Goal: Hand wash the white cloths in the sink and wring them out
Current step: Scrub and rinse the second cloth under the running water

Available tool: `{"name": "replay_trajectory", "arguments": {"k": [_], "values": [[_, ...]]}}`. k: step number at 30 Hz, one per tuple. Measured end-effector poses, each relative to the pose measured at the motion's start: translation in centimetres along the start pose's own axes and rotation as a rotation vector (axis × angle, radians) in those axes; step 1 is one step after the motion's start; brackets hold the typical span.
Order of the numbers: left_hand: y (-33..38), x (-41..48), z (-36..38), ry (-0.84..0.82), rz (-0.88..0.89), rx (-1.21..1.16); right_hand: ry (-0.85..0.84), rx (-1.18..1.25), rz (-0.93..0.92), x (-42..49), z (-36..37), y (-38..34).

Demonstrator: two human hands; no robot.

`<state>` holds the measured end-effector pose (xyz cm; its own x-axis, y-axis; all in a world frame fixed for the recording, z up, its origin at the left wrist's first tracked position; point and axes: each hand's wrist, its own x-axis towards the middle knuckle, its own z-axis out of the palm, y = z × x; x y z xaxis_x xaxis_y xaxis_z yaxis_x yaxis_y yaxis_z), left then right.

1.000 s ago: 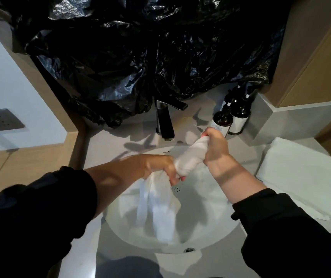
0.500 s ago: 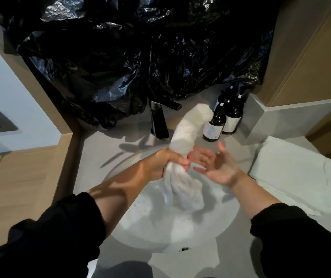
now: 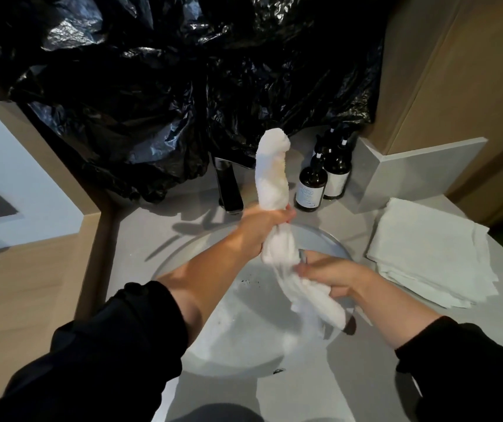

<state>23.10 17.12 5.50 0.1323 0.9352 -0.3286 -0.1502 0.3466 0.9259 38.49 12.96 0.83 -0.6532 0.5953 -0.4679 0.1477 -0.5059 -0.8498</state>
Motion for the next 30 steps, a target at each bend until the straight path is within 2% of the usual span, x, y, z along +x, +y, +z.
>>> {"name": "replay_trajectory", "arguments": {"k": [2,6,8,10,13,18,20,23,25,28,30], "values": [[-0.4,-0.1,0.6,0.066,0.039,0.003,0.244,-0.245,-0.06,0.3,1.2,-0.2],[-0.7,-0.1,2.1,0.248,0.054,0.005,0.735,-0.377,-0.108,0.8,3.8,0.5],[-0.9,-0.1,3.1,0.359,0.043,-0.008,0.859,-0.559,-0.064,0.9,4.6,0.4],[-1.2,0.1,3.5,0.429,0.013,0.061,0.891,-0.744,0.033,0.9,4.9,0.2],[-1.9,0.4,3.5,0.38,0.017,0.13,0.931,-0.814,0.079,1.1,4.3,0.6],[-2.2,-0.3,4.7,0.402,-0.026,0.005,0.922,-1.107,0.07,-0.2,2.4,0.3],[-2.1,-0.7,5.1,0.395,-0.051,-0.061,0.929,-1.093,0.013,-1.5,1.5,0.0],[-2.4,-2.0,5.3,0.183,-0.006,-0.111,0.871,-0.858,-0.125,-3.5,-0.5,-0.2],[-2.3,-3.2,4.5,0.026,0.032,0.036,0.815,-0.819,-0.192,-4.7,-1.9,-0.7],[-1.6,-4.8,1.5,-0.19,0.052,0.41,0.71,-0.858,-0.263,-6.2,-3.0,-2.4],[-1.6,-6.0,-0.6,-0.179,0.124,0.698,0.651,-0.861,-0.292,-6.9,-3.2,-3.9]]}}
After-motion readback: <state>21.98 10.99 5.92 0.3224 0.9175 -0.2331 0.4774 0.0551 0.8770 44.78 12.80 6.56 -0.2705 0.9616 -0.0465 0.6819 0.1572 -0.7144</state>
